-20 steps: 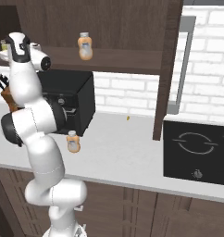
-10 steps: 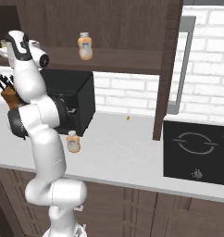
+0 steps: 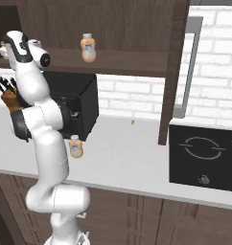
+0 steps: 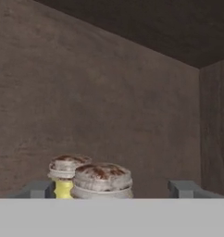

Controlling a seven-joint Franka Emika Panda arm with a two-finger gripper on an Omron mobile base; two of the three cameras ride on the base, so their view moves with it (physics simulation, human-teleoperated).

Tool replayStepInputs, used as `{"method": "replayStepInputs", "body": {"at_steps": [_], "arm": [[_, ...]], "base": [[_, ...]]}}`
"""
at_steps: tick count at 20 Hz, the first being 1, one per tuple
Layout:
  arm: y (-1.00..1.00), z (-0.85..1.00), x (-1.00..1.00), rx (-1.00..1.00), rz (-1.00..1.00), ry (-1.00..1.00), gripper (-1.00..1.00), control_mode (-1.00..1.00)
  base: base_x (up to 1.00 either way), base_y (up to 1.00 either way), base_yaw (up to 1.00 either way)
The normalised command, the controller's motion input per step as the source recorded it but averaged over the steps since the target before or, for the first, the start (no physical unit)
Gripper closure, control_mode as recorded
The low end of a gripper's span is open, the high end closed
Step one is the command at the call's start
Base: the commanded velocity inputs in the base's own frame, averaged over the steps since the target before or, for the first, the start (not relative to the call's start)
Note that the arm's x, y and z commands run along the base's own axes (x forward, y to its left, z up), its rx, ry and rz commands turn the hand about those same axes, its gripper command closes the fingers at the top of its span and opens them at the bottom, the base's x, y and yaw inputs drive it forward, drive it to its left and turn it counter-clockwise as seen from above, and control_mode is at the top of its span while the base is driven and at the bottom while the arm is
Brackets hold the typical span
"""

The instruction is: Put the shaker and condiment bottle from the counter next to their counterparts in the cabinet.

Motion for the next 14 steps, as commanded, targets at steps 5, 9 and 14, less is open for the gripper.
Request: {"method": "replayStepInputs", "body": {"at_steps": [5,9,14], "arm": [[-0.14,0.05,0.01,0.0,0.0,0.0,-1.0,-1.0],[-0.96,0.02,-0.13,0.0,0.0,0.01,-1.0,-1.0],[-1.0,0.11,-0.37,0.0,0.0,0.0,-1.0,-1.0]], "base": [[0.0,0.0,0.0],[0.0,0.0,0.0],[0.0,0.0,0.0]]}}
